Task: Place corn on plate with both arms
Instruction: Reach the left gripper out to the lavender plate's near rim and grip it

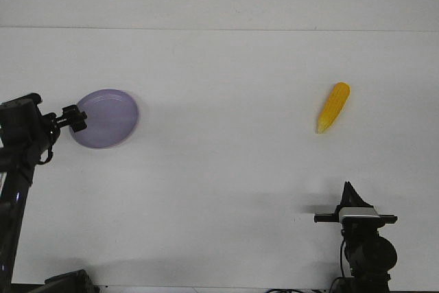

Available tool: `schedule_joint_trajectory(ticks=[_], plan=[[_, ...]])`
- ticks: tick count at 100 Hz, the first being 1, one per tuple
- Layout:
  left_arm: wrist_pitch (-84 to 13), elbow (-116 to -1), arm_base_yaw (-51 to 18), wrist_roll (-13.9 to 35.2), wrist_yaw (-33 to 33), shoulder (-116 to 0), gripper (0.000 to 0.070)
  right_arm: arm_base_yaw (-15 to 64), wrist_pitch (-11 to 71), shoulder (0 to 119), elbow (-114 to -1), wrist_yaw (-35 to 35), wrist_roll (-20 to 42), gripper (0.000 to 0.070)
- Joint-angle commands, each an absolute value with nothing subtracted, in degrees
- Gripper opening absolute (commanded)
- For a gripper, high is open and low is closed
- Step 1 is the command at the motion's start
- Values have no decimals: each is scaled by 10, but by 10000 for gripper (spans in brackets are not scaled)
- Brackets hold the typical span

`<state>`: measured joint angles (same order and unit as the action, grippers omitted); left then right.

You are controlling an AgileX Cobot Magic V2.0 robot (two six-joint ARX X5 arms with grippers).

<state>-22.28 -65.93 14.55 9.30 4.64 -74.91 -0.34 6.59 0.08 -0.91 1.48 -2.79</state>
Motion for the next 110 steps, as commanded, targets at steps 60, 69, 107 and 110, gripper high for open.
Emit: schedule_joint_trajectory(ticks=[60, 69, 107, 110], plan=[[-167, -748, 190, 87, 95, -1053, 418, -3, 60, 1, -7, 15, -28, 16], [-161, -748, 190, 86, 95, -1065, 415, -3, 60, 1, -7, 15, -28, 16], [-153, -748, 187, 86, 95, -1070, 8, -3, 60, 1, -7, 15, -28, 16], [-152, -748, 187, 86, 95, -1070, 8, -3, 60, 1, -7, 15, -28, 16]])
